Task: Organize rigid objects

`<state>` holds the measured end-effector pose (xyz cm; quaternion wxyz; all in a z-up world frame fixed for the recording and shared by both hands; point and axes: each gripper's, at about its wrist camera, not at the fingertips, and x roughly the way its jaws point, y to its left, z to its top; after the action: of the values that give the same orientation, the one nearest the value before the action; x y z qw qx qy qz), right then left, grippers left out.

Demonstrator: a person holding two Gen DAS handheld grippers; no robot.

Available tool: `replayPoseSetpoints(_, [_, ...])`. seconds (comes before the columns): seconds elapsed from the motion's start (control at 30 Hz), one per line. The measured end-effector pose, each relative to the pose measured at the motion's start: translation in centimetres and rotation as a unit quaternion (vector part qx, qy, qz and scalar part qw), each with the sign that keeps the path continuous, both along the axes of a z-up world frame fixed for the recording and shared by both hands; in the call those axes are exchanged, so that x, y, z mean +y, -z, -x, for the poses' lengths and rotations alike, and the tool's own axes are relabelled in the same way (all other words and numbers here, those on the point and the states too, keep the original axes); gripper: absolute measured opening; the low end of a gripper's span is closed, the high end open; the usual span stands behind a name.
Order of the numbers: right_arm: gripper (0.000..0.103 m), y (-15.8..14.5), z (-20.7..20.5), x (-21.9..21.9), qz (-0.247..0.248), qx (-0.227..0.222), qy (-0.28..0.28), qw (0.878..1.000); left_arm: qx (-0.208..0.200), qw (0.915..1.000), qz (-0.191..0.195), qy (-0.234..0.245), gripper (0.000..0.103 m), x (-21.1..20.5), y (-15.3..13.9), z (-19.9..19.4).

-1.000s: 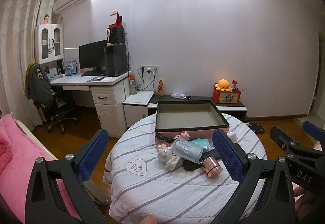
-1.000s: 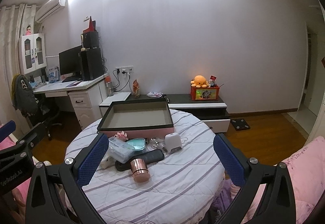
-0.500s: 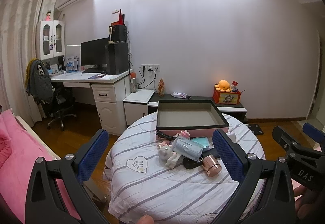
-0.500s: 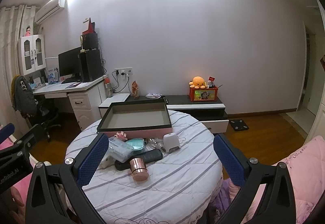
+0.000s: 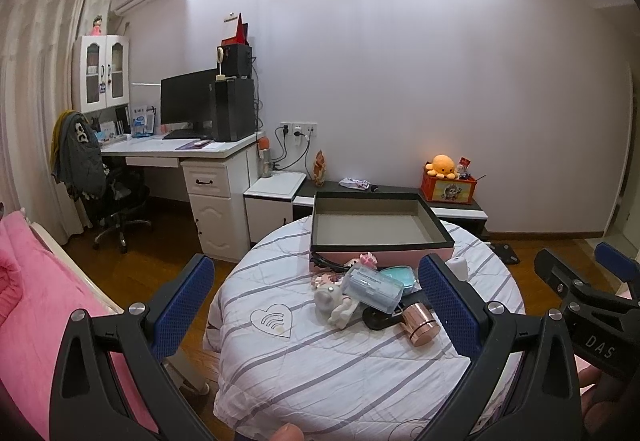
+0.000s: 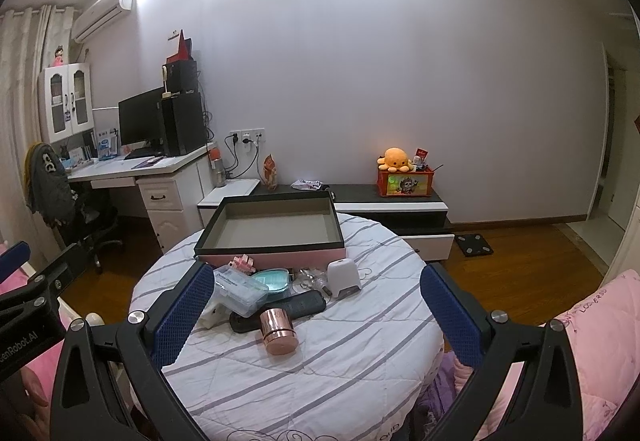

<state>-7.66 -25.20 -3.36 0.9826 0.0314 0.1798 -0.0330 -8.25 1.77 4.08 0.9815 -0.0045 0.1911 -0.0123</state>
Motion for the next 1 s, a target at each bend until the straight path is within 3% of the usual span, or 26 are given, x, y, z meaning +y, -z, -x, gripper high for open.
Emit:
replayPoseSetpoints(0.67, [0.103, 1.2, -3.0, -0.2, 0.006, 0.025, -0.008, 1.0, 0.029, 0.9995, 0.001, -0.006, 0.103, -0.1, 1.5, -2.7])
replayPoseSetpoints(1.0, [0.103, 6.7, -9.7, -2.1, -0.005, 0.113, -0.011, 0.993, 0.126, 0.9919, 0.007, -0.009, 0.103, -0.2, 7.8, -8.7])
